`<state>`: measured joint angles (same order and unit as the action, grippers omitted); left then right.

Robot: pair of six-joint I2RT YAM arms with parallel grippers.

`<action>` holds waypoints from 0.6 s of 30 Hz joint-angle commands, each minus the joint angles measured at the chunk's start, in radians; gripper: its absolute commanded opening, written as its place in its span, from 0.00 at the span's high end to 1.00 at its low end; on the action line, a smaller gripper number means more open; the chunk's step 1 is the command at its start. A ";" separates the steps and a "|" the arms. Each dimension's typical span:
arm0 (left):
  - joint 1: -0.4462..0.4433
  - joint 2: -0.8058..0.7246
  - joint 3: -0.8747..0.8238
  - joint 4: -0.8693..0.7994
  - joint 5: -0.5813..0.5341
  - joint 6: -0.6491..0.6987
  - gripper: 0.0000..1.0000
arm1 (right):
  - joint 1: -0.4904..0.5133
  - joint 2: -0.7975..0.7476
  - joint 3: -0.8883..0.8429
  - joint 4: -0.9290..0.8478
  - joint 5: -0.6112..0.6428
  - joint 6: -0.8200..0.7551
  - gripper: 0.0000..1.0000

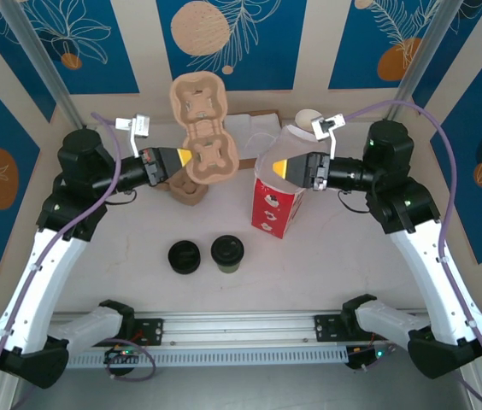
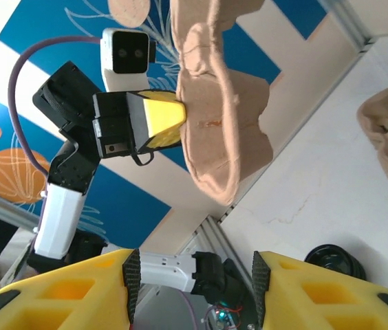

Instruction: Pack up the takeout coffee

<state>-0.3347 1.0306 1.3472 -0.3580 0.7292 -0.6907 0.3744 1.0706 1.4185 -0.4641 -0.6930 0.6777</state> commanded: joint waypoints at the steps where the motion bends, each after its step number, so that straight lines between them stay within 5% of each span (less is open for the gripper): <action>1: -0.019 -0.026 -0.010 0.090 0.131 0.042 1.00 | 0.047 0.014 0.050 0.028 -0.037 -0.068 0.50; 18: -0.119 -0.006 0.004 0.108 0.144 0.059 1.00 | 0.155 0.040 0.060 0.053 -0.021 -0.122 0.57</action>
<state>-0.4366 1.0248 1.3464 -0.2829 0.8566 -0.6510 0.5232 1.1057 1.4475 -0.4274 -0.7002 0.5804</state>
